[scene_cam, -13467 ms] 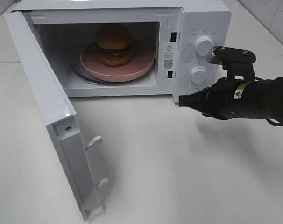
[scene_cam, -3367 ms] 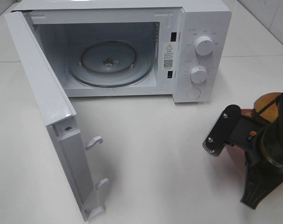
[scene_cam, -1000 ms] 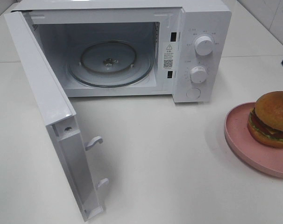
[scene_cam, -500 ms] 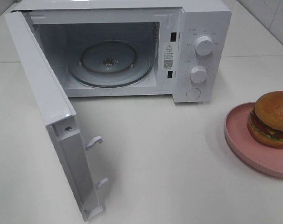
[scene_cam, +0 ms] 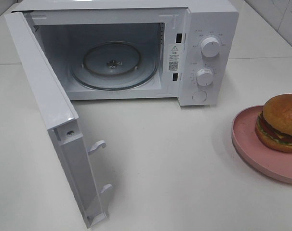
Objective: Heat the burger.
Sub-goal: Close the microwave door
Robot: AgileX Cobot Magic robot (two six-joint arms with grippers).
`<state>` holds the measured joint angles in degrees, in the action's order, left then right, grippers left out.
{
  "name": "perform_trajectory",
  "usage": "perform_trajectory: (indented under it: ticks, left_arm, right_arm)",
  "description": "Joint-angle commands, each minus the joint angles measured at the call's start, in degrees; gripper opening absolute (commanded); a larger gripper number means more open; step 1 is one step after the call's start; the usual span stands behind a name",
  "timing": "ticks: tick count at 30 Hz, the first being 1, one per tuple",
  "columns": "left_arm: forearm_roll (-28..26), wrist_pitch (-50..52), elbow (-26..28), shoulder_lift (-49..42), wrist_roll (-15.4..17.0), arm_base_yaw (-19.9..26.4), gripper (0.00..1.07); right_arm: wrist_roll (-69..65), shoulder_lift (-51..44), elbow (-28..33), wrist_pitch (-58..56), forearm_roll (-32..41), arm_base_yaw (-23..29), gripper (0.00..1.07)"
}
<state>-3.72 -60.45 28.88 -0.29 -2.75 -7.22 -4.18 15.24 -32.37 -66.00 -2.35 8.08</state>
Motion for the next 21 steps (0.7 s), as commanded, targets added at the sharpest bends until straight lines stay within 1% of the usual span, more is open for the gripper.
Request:
perform_trajectory:
  ticks: [1, 5, 6, 8, 10, 13, 15, 18, 20, 21]
  left_arm:
    - [0.11, 0.86, -0.23, -1.32, 0.06, 0.00, 0.00]
    - [0.11, 1.43, 0.29, -1.20, -0.52, 0.00, 0.00]
    - [0.11, 3.15, 1.15, -0.92, -1.66, 0.00, 0.00]
    - [0.11, 4.81, 1.55, -0.63, -2.23, 0.00, 0.00]
    - [-0.69, 12.03, 1.78, 1.09, -2.75, 0.00, 0.00]
    - [-0.97, 13.64, 1.72, 1.72, -2.75, 0.00, 0.00]
    - [-1.15, 17.19, 1.72, 5.33, -2.81, 0.00, 0.00]
    - [-1.15, 17.93, 1.72, 6.47, -2.86, 0.00, 0.00]
    - [-1.20, 20.51, 1.72, 12.15, -4.41, 0.00, 0.00]
    - [-1.20, 20.51, 1.72, 12.15, -4.41, 0.00, 0.00]
  right_arm:
    - [2.81, -6.30, 1.43, 2.46, 0.23, -0.23, 0.70]
    - [2.75, -9.91, 1.43, 3.50, 0.23, -0.17, 0.69]
    - [2.75, -12.09, 1.43, 3.78, 0.23, -0.17, 0.68]
    - [2.81, -13.06, 1.43, 4.01, 0.23, -0.17, 0.67]
    - [3.72, -16.79, 1.89, 5.67, 0.17, -0.17, 0.67]
    - [4.18, -17.07, 2.18, 6.36, 0.23, -0.17, 0.67]
    - [4.53, -16.90, 3.84, 8.71, 0.34, -0.17, 0.67]
    - [4.53, -16.90, 3.84, 8.71, 0.34, -0.17, 0.67]
    - [4.47, -16.90, 3.84, 8.71, 0.34, -0.17, 0.67]
    - [4.47, -16.90, 3.84, 8.71, 0.34, -0.17, 0.67]
